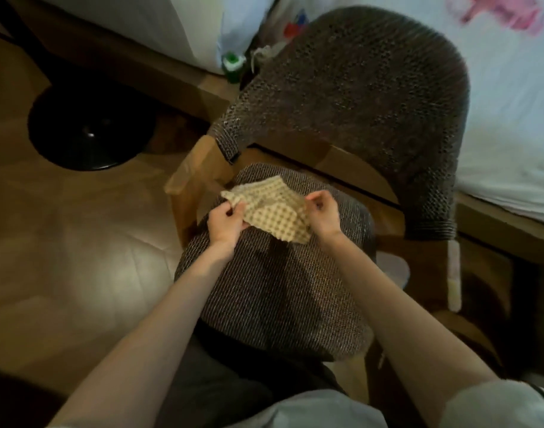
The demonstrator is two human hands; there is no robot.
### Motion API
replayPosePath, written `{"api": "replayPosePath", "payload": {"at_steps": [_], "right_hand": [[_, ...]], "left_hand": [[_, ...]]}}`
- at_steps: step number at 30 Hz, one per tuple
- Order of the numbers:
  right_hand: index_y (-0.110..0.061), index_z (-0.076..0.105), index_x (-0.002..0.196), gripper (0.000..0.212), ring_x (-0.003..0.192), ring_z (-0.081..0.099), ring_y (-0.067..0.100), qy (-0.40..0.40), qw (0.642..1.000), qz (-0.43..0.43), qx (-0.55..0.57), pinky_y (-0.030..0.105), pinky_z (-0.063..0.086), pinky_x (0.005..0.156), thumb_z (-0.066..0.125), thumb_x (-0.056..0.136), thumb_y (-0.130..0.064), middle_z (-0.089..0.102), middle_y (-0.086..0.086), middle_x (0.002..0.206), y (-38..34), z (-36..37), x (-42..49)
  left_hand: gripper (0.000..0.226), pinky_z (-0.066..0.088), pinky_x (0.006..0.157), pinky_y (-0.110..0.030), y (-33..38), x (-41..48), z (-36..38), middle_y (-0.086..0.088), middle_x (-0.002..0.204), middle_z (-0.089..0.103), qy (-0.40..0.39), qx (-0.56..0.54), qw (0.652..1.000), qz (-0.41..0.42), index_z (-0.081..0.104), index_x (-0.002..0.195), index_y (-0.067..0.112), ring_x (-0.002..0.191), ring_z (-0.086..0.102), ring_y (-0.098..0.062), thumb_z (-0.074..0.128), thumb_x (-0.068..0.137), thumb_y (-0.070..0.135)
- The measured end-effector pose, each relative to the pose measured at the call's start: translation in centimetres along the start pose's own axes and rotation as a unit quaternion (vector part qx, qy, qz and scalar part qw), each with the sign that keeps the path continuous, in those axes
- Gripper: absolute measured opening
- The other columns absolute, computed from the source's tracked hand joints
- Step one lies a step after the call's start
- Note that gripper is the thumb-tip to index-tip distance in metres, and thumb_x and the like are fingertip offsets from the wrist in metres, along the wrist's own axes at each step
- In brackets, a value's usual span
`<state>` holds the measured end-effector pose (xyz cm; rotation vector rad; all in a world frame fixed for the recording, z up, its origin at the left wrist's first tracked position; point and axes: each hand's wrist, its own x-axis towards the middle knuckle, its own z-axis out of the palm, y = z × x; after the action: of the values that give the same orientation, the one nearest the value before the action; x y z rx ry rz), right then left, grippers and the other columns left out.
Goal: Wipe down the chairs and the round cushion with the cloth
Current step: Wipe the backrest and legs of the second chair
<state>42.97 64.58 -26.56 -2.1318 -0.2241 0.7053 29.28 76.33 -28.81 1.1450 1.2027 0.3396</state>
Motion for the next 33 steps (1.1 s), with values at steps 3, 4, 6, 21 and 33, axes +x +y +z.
{"api": "replayPosePath", "payload": {"at_steps": [3,4,6,21,33], "right_hand": [[-0.013,0.05,0.093,0.009,0.088,0.049,0.008,0.049,0.998,-0.034,0.021,0.015,0.039,0.075,0.046,0.098,-0.006,0.05,-0.012,0.089,-3.6,-3.5,-1.8],[-0.013,0.05,0.096,0.008,0.086,0.051,0.008,0.066,0.997,-0.031,0.029,0.014,0.04,0.07,0.046,0.098,-0.006,0.05,-0.011,0.09,-4.9,-4.7,-2.3],[-0.017,0.047,0.104,0.011,0.082,0.054,0.007,0.089,0.994,0.005,0.063,0.017,0.044,0.065,0.048,0.097,-0.009,0.052,-0.007,0.092,-7.5,-7.0,-3.4],[-0.016,0.044,0.11,0.024,0.079,0.062,0.01,0.163,0.926,0.109,0.322,0.024,0.055,0.059,0.058,0.093,-0.01,0.059,0.003,0.098,-16.1,-21.2,-5.7],[-0.01,0.059,0.107,0.015,0.08,0.065,0.018,-0.181,0.862,0.125,0.456,0.031,0.055,0.081,0.052,0.095,-0.006,0.068,0.012,0.093,-18.1,-28.2,-0.9]], "left_hand": [[0.011,0.056,0.063,-0.02,4.9,-2.1,-0.4,-0.001,0.093,0.066,-0.009,-0.02,1.0,-0.002,0.064,0.098,0.011,0.084,0.065,-0.012,0.054,0.096,0.016],[0.009,0.056,0.063,-0.02,6.6,-2.8,-0.6,0.0,0.093,0.066,-0.017,-0.023,1.0,-0.003,0.063,0.098,0.014,0.085,0.065,-0.01,0.055,0.096,0.017],[0.008,0.055,0.067,-0.022,9.8,-4.2,-1.1,0.001,0.097,0.066,-0.03,-0.028,0.999,-0.012,0.062,0.099,0.017,0.09,0.064,-0.01,0.056,0.096,0.021],[0.049,0.051,0.075,-0.032,24.1,-6.9,3.4,-0.005,0.144,0.042,-0.126,0.02,0.99,-0.056,0.025,0.147,0.03,0.12,0.051,-0.022,0.043,0.101,0.031],[0.091,0.037,0.102,-0.037,21.6,-14.4,17.5,0.004,0.121,0.024,-0.138,0.297,0.9,0.289,0.027,0.128,0.022,0.119,0.03,-0.017,0.087,0.06,0.033]]}}
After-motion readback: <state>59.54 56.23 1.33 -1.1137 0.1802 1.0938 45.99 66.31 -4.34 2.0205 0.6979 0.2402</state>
